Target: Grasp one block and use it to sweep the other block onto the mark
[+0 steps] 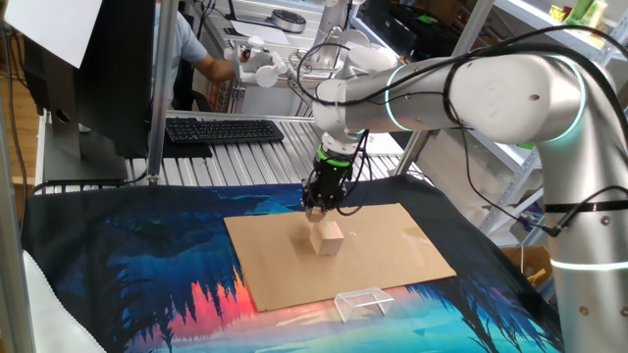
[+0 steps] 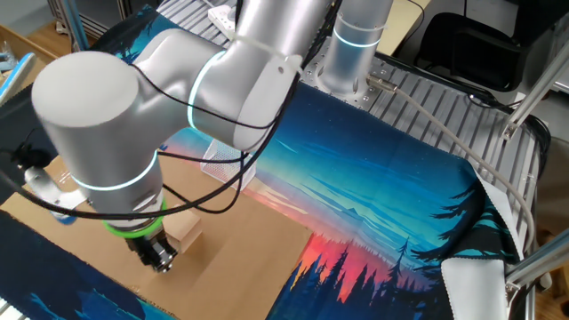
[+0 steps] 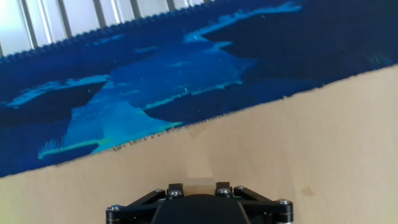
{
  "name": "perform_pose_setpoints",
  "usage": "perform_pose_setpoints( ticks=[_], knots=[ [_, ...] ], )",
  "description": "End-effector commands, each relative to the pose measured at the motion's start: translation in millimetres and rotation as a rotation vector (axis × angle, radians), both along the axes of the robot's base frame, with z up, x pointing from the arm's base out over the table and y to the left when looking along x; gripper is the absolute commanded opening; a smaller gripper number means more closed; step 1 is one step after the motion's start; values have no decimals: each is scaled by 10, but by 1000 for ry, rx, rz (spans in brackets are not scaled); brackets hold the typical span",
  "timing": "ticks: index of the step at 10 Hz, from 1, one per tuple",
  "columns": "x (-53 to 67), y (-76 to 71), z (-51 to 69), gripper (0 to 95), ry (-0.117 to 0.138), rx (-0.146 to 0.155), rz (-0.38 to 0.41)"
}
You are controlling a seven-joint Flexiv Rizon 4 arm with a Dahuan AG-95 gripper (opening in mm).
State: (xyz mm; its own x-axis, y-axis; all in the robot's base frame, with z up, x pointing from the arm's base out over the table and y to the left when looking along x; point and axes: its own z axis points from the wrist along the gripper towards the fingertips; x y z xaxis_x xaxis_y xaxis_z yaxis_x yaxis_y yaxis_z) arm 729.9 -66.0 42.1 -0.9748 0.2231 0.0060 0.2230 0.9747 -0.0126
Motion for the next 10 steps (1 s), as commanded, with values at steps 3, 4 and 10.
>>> perform_pose_setpoints(
  ticks=[3,4,10],
  knots=[
    [-101,-8,-30,0,10,0,-7],
    [-130,-11,-48,0,10,0,-10],
    [-300,-41,-123,0,11,-1,-23]
  ],
)
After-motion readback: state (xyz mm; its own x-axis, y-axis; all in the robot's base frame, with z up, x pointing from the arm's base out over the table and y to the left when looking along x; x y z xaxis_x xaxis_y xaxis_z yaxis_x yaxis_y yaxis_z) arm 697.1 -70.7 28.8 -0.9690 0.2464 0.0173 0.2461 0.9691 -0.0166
